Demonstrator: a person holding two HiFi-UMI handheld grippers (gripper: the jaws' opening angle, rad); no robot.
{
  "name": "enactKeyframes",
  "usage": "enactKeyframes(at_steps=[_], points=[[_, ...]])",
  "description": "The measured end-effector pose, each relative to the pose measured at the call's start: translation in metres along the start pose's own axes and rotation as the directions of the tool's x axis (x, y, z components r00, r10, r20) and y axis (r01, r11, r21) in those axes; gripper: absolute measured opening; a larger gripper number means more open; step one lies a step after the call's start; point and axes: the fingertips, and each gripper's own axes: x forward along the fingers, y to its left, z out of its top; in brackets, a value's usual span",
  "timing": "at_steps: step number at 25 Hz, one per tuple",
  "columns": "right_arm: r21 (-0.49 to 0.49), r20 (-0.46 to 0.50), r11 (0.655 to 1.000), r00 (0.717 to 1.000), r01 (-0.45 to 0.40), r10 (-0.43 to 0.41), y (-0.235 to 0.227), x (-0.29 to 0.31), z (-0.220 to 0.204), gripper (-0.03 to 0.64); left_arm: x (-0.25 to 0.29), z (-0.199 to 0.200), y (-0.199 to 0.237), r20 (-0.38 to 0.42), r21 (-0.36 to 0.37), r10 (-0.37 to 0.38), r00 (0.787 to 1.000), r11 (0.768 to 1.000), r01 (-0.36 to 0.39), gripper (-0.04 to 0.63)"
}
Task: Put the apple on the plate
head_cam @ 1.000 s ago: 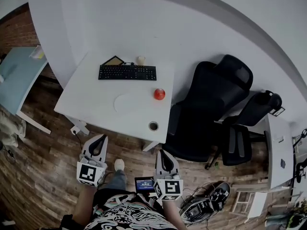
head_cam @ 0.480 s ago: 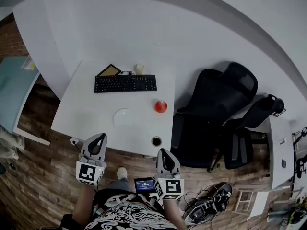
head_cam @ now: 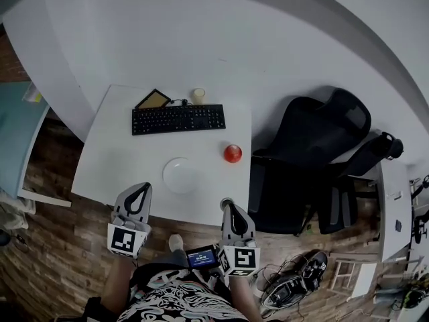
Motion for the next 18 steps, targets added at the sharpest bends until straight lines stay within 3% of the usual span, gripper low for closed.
enactKeyframes(at_steps=[5,13,18], points=[[-0.005,-0.007,1.000,1.000,-0.003,0.003,0.006,0.015,0.003,0.029,0.009,-0.006,0.013,-0.026,0.009,-0.007,1.000,1.000,0.007,0.015],[0.000,-0.016,1.000,1.000,-0.019,0.019,-0.001,0.033,0.004,0.029,0.026,-0.005,0.019,-0.003,-0.030,0.021,1.000,0.999,-0.021,0.015],[0.000,-0.019,0.999,0.999,-0.039,0.039,-0.013,0.048,0.003,0.029,0.041,-0.019,0.015,-0.063,-0.009,0.017,0.998,1.000,-0.017,0.015]])
